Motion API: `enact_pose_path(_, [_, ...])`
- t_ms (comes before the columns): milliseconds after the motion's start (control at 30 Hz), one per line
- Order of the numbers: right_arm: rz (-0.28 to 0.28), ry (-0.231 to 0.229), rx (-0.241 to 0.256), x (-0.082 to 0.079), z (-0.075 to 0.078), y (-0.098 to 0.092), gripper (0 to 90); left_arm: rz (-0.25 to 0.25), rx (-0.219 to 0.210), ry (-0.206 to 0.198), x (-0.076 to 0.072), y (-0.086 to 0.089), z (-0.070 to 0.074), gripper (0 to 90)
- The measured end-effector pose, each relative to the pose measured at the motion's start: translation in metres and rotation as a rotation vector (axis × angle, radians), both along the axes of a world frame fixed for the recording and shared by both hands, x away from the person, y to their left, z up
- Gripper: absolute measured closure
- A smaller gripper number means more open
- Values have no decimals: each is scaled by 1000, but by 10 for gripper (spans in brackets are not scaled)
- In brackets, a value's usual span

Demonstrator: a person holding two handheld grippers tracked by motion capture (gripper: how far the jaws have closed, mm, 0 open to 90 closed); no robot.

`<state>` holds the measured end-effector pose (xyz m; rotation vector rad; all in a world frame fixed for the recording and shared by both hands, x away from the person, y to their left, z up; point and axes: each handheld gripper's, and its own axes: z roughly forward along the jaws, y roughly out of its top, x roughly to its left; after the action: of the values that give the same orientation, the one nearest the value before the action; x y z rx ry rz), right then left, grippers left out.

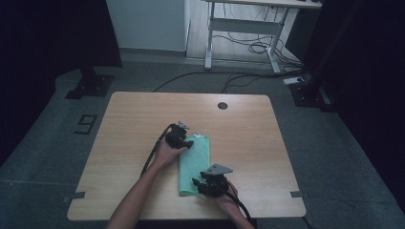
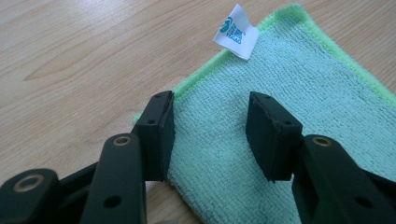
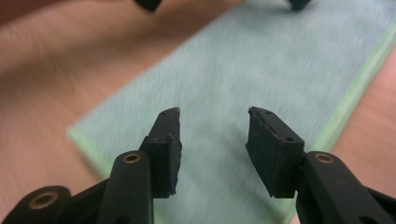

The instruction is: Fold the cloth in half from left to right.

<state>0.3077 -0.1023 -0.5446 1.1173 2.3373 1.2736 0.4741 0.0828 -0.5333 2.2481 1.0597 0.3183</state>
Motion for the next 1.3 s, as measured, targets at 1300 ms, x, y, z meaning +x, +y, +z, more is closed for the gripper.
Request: enact_pose_path(1300, [114, -31, -157, 33, -2, 61, 496, 7, -54, 29, 3, 5, 0, 511])
